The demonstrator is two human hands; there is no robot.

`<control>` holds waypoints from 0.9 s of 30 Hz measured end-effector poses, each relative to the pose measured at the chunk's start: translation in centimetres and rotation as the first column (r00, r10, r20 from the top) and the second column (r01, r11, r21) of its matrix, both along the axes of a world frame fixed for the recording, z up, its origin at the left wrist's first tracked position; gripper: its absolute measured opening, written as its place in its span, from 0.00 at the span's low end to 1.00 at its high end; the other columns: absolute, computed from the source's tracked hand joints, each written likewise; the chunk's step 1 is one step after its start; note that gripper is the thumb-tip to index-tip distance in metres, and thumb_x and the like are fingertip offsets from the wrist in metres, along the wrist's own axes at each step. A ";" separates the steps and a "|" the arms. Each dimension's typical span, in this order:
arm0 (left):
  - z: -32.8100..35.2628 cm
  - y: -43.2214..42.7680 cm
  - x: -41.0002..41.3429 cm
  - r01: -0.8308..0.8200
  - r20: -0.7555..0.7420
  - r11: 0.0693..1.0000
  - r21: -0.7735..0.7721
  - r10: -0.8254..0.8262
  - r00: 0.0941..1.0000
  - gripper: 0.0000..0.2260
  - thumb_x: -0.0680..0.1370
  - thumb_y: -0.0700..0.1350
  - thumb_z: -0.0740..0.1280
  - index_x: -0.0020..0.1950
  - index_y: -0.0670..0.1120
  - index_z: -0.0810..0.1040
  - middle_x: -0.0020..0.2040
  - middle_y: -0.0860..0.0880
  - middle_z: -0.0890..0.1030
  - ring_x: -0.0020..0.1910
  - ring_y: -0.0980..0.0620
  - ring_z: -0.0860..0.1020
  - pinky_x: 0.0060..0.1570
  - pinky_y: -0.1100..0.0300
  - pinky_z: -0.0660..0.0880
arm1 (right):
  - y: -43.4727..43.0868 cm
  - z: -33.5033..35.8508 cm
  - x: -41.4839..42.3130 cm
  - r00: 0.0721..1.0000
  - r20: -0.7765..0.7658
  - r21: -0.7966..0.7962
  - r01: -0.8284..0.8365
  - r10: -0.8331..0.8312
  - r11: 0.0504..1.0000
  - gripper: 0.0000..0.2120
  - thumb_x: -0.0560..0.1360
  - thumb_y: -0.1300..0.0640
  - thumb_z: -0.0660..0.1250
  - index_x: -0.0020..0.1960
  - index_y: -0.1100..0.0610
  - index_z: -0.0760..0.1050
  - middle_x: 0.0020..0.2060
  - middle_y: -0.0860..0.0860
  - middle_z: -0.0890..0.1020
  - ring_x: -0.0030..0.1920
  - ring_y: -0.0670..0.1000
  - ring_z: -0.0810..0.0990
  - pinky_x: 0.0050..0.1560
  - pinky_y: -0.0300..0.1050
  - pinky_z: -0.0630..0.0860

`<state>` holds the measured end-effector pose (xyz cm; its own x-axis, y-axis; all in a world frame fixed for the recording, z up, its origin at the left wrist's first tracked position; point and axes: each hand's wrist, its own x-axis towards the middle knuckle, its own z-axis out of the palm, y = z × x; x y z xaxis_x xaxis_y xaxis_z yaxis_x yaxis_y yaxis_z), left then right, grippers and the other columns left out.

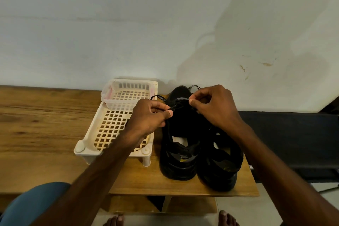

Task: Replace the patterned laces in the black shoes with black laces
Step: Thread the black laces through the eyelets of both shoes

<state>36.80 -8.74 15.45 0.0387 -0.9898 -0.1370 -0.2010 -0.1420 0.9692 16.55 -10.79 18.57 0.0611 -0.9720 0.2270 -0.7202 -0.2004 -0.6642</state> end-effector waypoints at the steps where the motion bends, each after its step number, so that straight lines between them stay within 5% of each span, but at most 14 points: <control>1: 0.0 0.0 0.0 0.002 0.003 1.000 0.000 -0.002 1.000 0.06 0.75 0.39 0.76 0.52 0.43 0.86 0.46 0.46 0.87 0.47 0.52 0.86 0.45 0.59 0.84 | -0.2 0.0 -0.2 1.000 0.011 -0.009 0.016 -0.016 1.000 0.02 0.76 0.56 0.76 0.46 0.51 0.87 0.38 0.41 0.85 0.39 0.37 0.83 0.40 0.24 0.75; 12: 0.2 -0.2 0.2 0.053 0.002 0.999 0.011 -0.053 0.999 0.07 0.78 0.38 0.72 0.55 0.44 0.84 0.50 0.45 0.85 0.52 0.50 0.84 0.49 0.56 0.84 | 0.1 0.0 1.2 0.980 -0.130 0.058 -0.144 0.150 0.988 0.03 0.76 0.57 0.74 0.47 0.51 0.87 0.37 0.42 0.84 0.38 0.39 0.82 0.39 0.25 0.74; 18: 0.3 -0.1 0.2 0.050 0.004 0.999 0.007 -0.050 0.999 0.06 0.78 0.39 0.72 0.55 0.44 0.84 0.51 0.45 0.85 0.52 0.50 0.84 0.50 0.54 0.84 | -0.1 -0.4 2.0 0.954 -0.234 0.051 -0.180 0.187 0.982 0.04 0.76 0.56 0.73 0.49 0.51 0.87 0.39 0.43 0.85 0.40 0.41 0.82 0.49 0.40 0.82; 27: 0.3 -0.1 0.1 0.056 0.076 0.998 -0.032 -0.054 0.996 0.06 0.78 0.40 0.73 0.54 0.46 0.85 0.51 0.48 0.85 0.50 0.52 0.84 0.48 0.55 0.84 | 0.2 -0.4 2.5 0.924 -0.348 0.019 -0.162 0.158 0.987 0.05 0.75 0.52 0.72 0.47 0.48 0.87 0.40 0.42 0.85 0.43 0.44 0.82 0.58 0.55 0.80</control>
<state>36.91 -8.81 15.77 -0.0069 -0.9947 -0.1022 -0.2798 -0.0962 0.9552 19.03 -10.60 18.20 0.2921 -0.9406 0.1732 -0.8631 -0.3373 -0.3760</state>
